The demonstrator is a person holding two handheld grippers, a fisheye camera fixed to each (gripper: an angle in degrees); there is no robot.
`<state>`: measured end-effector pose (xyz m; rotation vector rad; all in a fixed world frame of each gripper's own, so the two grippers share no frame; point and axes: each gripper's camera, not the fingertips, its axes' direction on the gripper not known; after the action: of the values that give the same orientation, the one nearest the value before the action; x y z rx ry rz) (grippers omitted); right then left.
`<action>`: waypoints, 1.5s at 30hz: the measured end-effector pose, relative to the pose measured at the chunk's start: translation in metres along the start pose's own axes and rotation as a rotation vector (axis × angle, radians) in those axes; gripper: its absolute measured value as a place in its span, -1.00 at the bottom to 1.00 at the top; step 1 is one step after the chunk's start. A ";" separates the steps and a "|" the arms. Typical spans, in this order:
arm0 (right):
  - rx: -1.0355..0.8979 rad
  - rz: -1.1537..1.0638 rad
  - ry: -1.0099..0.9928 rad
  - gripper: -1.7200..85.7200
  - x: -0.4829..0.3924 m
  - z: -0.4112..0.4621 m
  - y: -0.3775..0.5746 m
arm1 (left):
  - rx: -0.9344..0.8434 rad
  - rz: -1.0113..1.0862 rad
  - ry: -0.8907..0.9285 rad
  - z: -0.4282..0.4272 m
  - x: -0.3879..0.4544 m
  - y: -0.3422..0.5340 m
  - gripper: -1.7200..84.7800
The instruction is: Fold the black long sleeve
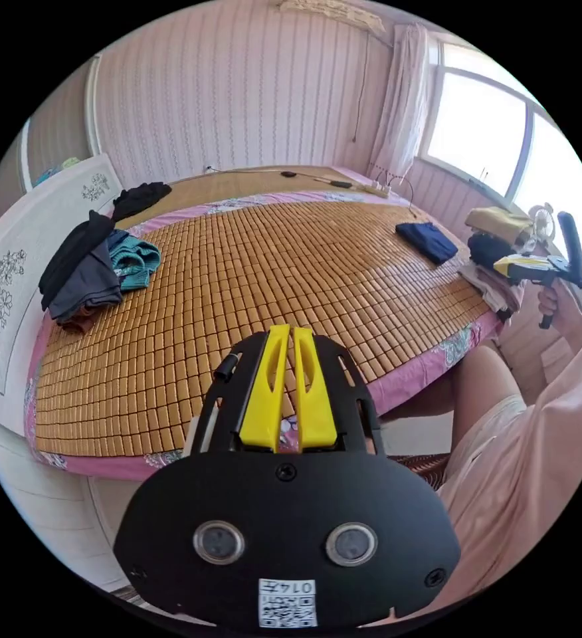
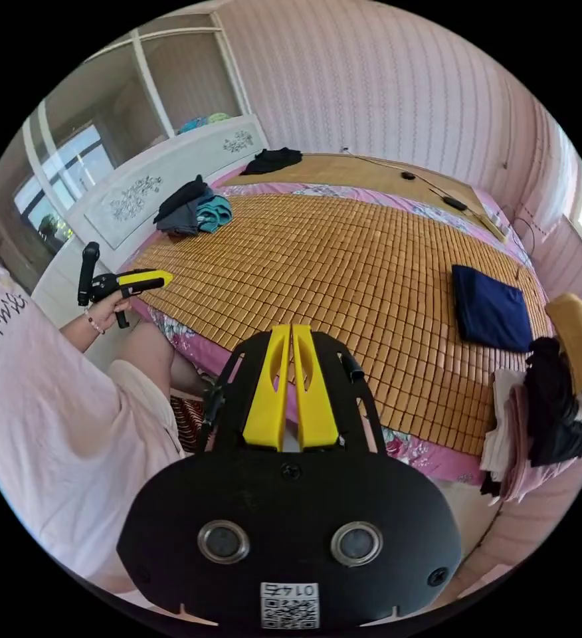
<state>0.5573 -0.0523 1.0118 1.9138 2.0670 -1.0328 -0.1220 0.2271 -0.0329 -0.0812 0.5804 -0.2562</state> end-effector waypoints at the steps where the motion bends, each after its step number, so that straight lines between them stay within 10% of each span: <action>1: -0.001 -0.032 0.002 -0.97 -0.009 0.000 -0.008 | 0.061 -0.035 -0.012 -0.020 -0.015 0.007 -0.98; 16: 0.042 -0.539 -0.069 -0.75 -0.256 0.132 -0.216 | 0.267 -0.382 -0.258 -0.171 -0.241 0.095 -0.90; 32: -0.045 -0.537 -0.031 -0.70 -0.421 0.385 -0.491 | 0.229 -0.537 -0.255 -0.154 -0.563 -0.058 -0.69; 45: 0.044 -0.543 -0.070 -0.97 -0.406 0.404 -0.542 | 0.106 -0.335 -0.381 -0.157 -0.570 -0.114 -0.88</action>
<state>-0.0071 -0.5897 1.1308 1.3247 2.6070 -1.2249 -0.6928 0.2653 0.1557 -0.1218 0.1706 -0.5821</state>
